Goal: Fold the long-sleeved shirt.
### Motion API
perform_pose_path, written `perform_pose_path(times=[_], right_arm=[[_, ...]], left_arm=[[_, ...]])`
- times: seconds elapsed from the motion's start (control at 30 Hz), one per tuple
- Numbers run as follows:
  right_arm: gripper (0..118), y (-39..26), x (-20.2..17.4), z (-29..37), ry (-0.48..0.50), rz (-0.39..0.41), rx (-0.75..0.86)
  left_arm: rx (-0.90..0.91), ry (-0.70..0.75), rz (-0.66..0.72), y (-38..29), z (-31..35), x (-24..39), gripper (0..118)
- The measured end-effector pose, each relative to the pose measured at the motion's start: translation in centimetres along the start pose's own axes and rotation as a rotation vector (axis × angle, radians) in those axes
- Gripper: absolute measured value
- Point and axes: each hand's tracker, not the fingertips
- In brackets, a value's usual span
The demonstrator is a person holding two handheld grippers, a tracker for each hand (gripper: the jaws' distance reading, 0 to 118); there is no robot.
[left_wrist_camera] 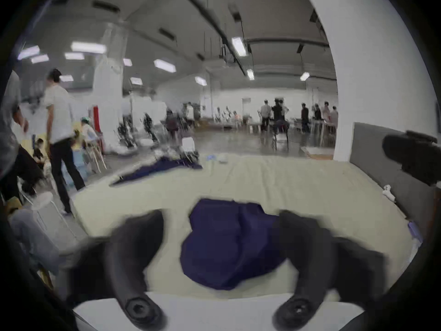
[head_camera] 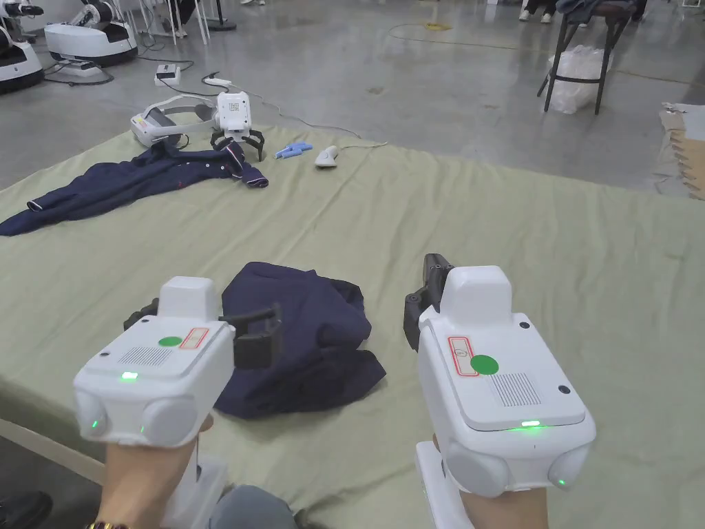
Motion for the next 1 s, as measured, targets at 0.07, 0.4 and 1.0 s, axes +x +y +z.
perform_pose_path(times=[0.07, 0.4, 1.0], right_arm=[[0, -0.4, 0.0, -0.3, 0.001, 0.008, -0.007], [0, -3.8, 1.0, -1.2, -0.04, 0.01, -0.107], [0, -1.6, 15.0, 6.7, -0.375, -0.081, -0.078]], left_arm=[[-0.084, -0.047, -0.001, -0.5, -3.1, -0.1, 109], [-0.376, -0.027, -0.013, -5.1, -15.9, 0.7, 39], [-0.004, -0.609, -0.246, 8.8, -6.0, 25.3, 12]])
